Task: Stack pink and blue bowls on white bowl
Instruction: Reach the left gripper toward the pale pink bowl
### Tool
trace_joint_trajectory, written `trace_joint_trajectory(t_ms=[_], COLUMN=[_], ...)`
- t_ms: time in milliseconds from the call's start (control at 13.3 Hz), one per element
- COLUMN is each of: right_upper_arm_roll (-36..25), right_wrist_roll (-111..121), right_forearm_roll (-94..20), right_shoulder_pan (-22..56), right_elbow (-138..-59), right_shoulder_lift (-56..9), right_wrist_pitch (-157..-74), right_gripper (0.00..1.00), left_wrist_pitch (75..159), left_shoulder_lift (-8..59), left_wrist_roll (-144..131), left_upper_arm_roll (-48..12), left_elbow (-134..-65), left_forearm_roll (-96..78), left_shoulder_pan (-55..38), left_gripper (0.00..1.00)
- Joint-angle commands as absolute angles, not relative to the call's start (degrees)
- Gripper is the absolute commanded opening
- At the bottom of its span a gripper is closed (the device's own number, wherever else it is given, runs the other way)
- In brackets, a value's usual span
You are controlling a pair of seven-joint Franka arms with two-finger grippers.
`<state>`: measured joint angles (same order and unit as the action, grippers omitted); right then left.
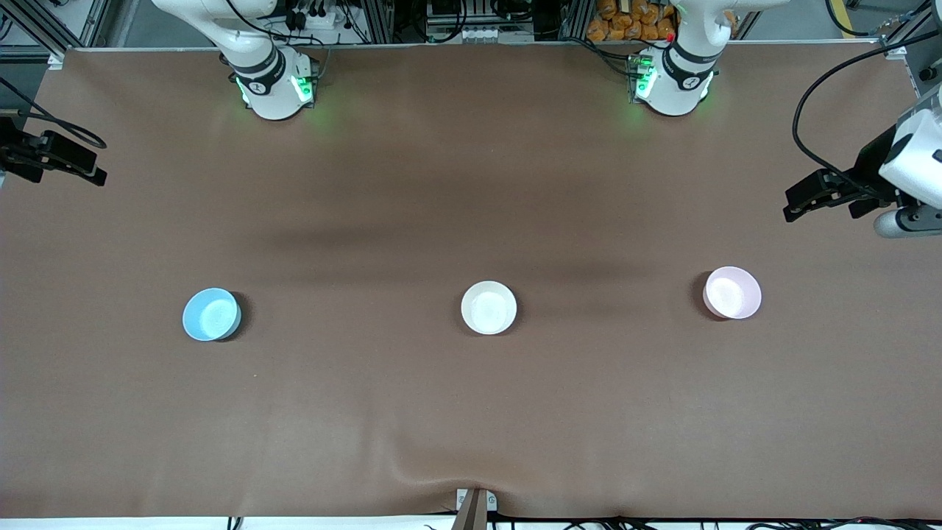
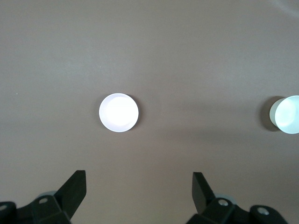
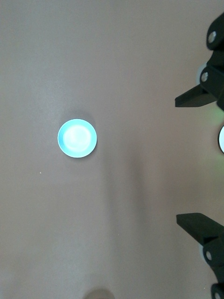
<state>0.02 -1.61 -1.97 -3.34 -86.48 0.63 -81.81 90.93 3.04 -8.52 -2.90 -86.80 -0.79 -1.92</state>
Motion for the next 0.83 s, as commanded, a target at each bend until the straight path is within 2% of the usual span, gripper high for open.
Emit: trace_joint_trajectory(t_ms=[0, 301, 602, 752], right_upper_arm_roll=[0.2, 0.2, 0.2, 0.2], right_wrist_roll=[-1.3, -1.5, -1.5, -1.5], right_forearm_roll=[-0.4, 1.1, 1.1, 1.1], right_shoulder_pan=[-3.3, -2.2, -2.2, -2.1], right_elbow=[-86.7, -86.8, -86.7, -86.7], right_shoulder_lift=[1.4, 1.3, 1.3, 1.3], right_wrist_pitch=[-81.4, -81.3, -81.3, -81.4], right_gripper=[1.0, 1.0, 1.0, 1.0], left_wrist_pitch=[89.8, 88.9, 89.3, 92.4], left_shoulder_lift=[2.3, 3.2, 10.9, 16.6], left_wrist_roll=[-8.0, -8.0, -3.5, -1.0], left_upper_arm_roll=[-3.2, -2.9, -2.9, -2.9], left_elbow=[-85.9, -86.3, -86.3, -86.0], left_forearm_roll=[-0.3, -0.2, 0.4, 1.9], left_shoulder_pan=[-1.5, -0.6, 3.2, 5.8], left_gripper=[1.0, 1.0, 1.0, 1.0])
